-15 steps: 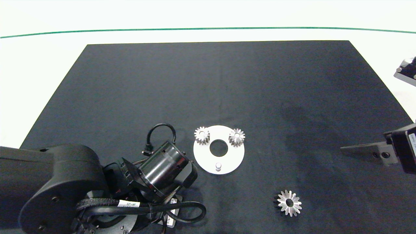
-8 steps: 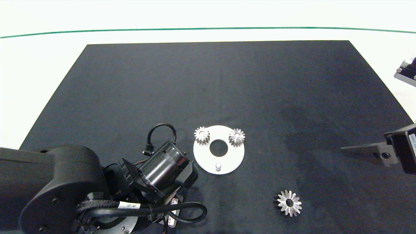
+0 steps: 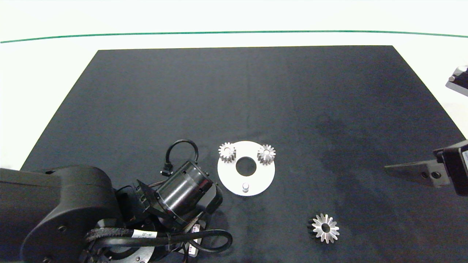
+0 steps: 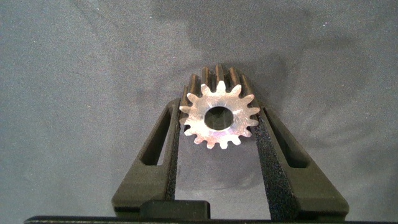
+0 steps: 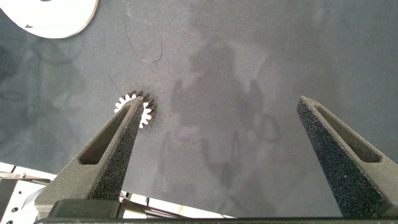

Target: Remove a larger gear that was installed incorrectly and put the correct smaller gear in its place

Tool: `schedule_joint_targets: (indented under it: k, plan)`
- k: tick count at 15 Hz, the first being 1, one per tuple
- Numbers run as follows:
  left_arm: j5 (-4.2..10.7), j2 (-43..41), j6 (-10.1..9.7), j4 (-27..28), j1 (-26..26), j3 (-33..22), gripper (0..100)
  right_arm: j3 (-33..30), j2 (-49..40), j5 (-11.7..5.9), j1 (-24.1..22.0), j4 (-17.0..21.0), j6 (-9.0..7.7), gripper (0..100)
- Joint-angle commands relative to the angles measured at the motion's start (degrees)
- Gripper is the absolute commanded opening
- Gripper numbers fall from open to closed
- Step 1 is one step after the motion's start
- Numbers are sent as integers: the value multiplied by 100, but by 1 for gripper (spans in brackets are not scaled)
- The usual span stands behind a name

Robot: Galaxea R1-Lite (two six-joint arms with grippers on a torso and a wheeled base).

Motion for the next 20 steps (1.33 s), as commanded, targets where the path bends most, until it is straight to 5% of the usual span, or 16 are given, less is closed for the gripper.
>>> schedule_joint_targets:
  k: [1,5,7,10,15,20]
  plan:
    - [10,-9,-17,18,-10,14,24,2,-38,-8,0,25,1,100]
    - [37,-53,-52,36,-63,67,17,20,-117,0,9,34,1,100]
    - [45,-229,221,177,16,-284,12,-7,-117,44,0,25,-8,100]
    - [45,-493,326,1530,-2,-1471,6,46,-187,44,9,43,-8,100]
    - [54,368,291,3139,-265,-3826,0,-51,-653,36,-131,60,-60,100]
    - [54,1142,185,3262,-652,-4661,0,-112,-908,9,-404,95,-218,100]
